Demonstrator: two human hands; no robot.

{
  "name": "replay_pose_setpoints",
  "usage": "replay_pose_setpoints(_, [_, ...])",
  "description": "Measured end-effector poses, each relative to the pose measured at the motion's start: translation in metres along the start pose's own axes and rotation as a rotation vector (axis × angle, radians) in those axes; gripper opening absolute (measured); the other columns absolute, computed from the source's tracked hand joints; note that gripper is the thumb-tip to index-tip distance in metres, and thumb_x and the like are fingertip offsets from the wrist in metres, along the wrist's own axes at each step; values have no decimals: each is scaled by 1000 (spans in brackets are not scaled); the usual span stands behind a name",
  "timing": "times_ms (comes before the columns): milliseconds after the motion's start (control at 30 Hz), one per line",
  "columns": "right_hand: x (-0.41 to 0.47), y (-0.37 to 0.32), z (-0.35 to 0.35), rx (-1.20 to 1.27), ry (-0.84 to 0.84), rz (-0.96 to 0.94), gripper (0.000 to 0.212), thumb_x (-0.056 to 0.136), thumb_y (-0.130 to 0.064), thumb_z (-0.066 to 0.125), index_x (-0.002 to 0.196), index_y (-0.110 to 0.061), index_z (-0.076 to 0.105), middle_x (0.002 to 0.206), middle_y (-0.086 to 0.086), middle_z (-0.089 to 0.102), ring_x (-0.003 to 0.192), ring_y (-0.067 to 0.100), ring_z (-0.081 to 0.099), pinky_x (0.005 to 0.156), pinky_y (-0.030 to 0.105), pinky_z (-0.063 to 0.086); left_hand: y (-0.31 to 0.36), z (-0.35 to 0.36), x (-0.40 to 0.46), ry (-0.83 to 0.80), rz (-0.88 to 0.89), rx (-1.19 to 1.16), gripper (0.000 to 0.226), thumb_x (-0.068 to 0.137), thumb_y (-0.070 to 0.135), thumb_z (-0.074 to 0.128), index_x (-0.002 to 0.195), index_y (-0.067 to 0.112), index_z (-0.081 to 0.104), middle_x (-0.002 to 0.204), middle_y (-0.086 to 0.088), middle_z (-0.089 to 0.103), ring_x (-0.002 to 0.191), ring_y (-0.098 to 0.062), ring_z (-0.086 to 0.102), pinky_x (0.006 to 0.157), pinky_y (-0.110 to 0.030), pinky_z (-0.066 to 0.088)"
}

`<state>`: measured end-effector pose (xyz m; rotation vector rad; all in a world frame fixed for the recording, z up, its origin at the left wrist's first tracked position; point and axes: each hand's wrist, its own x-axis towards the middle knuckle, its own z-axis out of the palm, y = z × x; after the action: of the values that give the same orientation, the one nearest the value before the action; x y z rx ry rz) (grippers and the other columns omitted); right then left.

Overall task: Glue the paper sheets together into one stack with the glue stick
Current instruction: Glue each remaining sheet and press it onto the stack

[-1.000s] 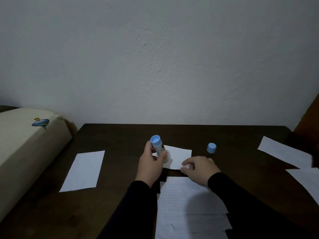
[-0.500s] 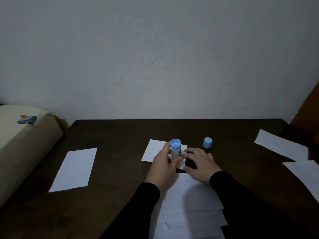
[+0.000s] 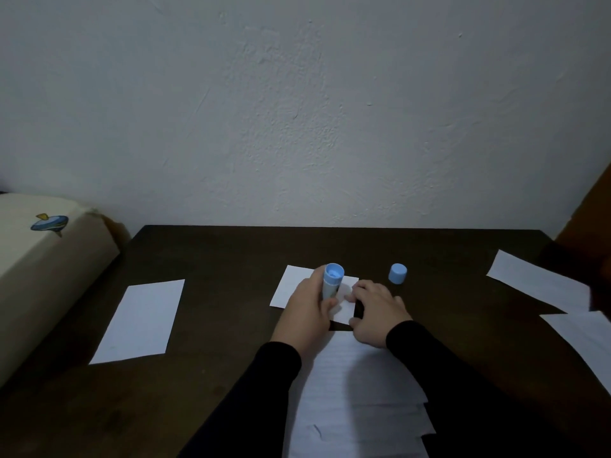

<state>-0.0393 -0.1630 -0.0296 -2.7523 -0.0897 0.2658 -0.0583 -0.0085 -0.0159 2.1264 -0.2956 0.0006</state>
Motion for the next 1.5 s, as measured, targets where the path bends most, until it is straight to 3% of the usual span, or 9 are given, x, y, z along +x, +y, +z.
replay_pose_setpoints(200, [3,-4,0,-30,-35,51,51,86,-24,61,134,-30,46,136,-9,36,132,14,31,111,43,28,-14,-22,3,65,-118,34,51,96,14,51,140,35,35,116,16,46,107,0,42,94,-23,34])
replay_pose_setpoints(400, [4,-4,-1,-36,-44,55,50,86,-25,61,134,-30,46,131,-8,38,129,15,33,109,42,31,-26,-37,6,140,-179,84,48,95,17,53,137,33,38,125,8,52,109,-2,47,97,-25,38])
replay_pose_setpoints(533, [6,-4,0,-32,-41,59,50,85,-24,62,132,-31,48,128,-9,39,126,13,35,108,43,33,-30,-45,6,171,-226,68,47,94,17,54,137,28,40,129,5,53,120,-11,50,105,-36,41])
replay_pose_setpoints(767, [14,-8,-7,-84,-98,74,49,80,-17,64,125,-30,52,121,-9,41,116,14,42,102,38,42,-33,-50,4,254,-252,4,51,94,16,55,141,27,35,132,4,51,124,-13,48,100,-30,38])
replay_pose_setpoints(967, [33,-20,-29,-235,-198,80,48,82,-39,68,126,-30,52,124,-7,50,107,12,53,94,31,49,-28,-64,2,455,-245,-197,55,94,21,56,142,26,31,134,0,50,125,-17,48,98,-33,40])
replay_pose_setpoints(1167, [56,-37,-24,-234,-11,116,53,90,-46,60,138,-29,45,137,0,44,120,18,48,98,37,46,-29,-69,-1,431,-252,-238,54,94,22,56,141,26,31,133,1,50,123,-16,48,95,-31,41])
replay_pose_setpoints(1400, [63,-36,-17,-155,-98,225,62,88,-42,65,142,-26,40,141,5,37,123,22,47,98,35,45,-25,-68,1,326,-216,-233,50,94,22,57,138,26,35,132,3,51,123,-14,48,102,-39,44])
replay_pose_setpoints(1500, [62,-34,-18,-68,-127,266,63,85,-37,70,140,-23,42,138,3,46,118,19,52,94,30,44,-24,-66,2,315,-202,-225,48,94,22,57,137,27,36,132,4,50,123,-13,47,103,-40,44])
